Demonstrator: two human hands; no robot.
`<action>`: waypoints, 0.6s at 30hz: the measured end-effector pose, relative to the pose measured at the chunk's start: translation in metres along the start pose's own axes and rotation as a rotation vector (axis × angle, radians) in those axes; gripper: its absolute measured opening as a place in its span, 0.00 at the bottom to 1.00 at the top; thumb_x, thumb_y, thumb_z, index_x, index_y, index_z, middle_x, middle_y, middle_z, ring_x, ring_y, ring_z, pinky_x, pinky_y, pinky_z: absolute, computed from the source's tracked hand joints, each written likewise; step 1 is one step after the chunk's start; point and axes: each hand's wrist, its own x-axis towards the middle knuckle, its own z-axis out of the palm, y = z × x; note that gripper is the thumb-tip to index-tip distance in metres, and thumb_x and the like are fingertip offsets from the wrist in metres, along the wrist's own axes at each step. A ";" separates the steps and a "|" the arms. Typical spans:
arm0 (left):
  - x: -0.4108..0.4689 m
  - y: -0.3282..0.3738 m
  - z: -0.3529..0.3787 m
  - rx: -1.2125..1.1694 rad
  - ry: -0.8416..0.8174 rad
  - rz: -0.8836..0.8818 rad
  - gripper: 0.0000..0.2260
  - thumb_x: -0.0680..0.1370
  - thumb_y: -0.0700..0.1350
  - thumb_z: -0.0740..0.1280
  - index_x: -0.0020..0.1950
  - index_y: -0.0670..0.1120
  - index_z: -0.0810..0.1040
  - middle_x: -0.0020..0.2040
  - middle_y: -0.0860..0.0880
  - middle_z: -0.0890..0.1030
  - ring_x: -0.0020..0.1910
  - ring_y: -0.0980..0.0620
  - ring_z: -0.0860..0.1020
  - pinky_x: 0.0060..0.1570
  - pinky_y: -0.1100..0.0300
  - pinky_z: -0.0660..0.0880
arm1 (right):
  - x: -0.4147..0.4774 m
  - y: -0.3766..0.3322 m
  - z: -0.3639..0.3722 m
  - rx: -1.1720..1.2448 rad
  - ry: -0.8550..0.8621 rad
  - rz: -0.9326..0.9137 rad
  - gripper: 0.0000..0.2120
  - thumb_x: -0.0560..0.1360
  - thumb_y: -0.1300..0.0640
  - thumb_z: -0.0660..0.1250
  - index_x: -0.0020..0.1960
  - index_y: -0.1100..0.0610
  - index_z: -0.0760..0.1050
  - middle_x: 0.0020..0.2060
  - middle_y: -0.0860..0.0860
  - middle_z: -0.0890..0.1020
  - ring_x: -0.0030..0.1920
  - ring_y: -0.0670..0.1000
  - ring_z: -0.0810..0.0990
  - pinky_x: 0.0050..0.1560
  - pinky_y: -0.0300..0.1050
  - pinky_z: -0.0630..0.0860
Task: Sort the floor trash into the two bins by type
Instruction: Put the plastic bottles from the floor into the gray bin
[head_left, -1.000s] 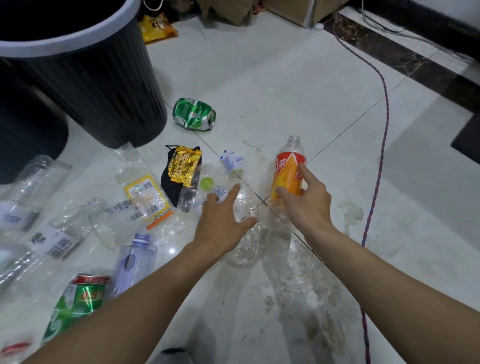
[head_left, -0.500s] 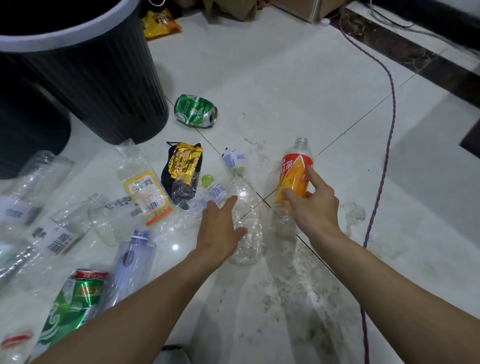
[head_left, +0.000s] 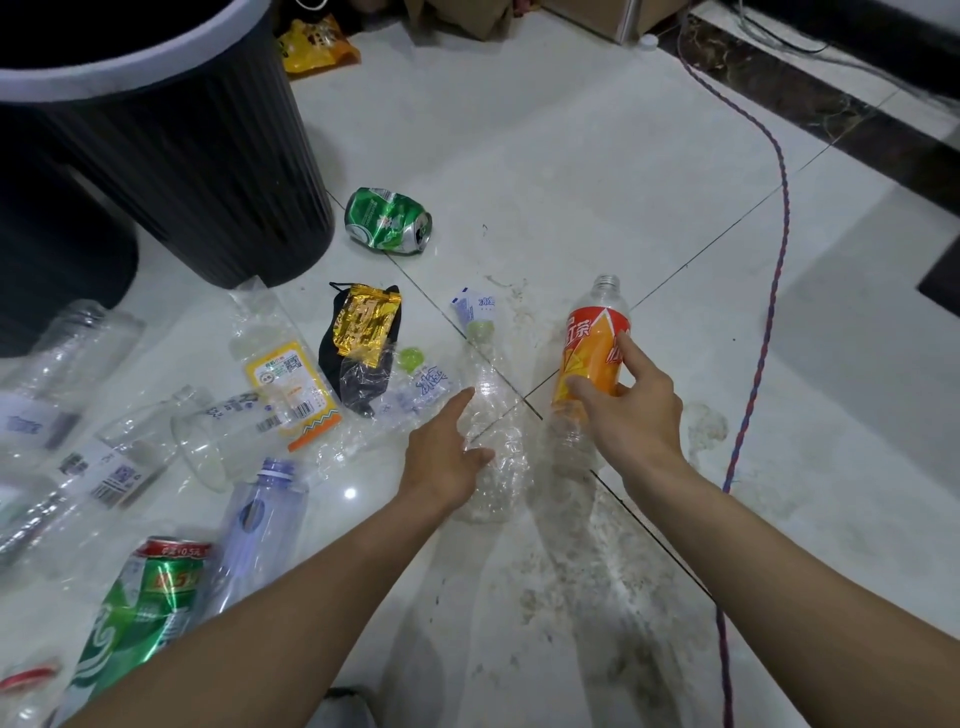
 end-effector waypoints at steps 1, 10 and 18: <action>-0.001 0.003 -0.001 -0.021 0.007 0.006 0.32 0.74 0.41 0.73 0.74 0.57 0.64 0.57 0.39 0.78 0.52 0.46 0.77 0.52 0.60 0.72 | -0.001 -0.003 -0.001 0.003 -0.002 -0.007 0.35 0.72 0.55 0.73 0.75 0.46 0.62 0.53 0.44 0.75 0.52 0.49 0.80 0.57 0.47 0.78; -0.002 0.050 -0.042 -0.167 0.149 0.118 0.35 0.72 0.43 0.75 0.73 0.63 0.64 0.46 0.49 0.75 0.46 0.46 0.79 0.48 0.52 0.79 | -0.007 -0.053 -0.019 0.043 -0.032 -0.195 0.34 0.74 0.55 0.72 0.76 0.45 0.62 0.54 0.40 0.71 0.48 0.42 0.74 0.52 0.38 0.72; -0.018 0.091 -0.119 -0.160 0.364 0.217 0.35 0.71 0.41 0.76 0.69 0.67 0.66 0.44 0.46 0.75 0.42 0.43 0.79 0.45 0.49 0.80 | -0.020 -0.117 -0.012 0.133 -0.133 -0.374 0.34 0.73 0.55 0.72 0.75 0.46 0.63 0.52 0.39 0.73 0.47 0.41 0.76 0.43 0.29 0.70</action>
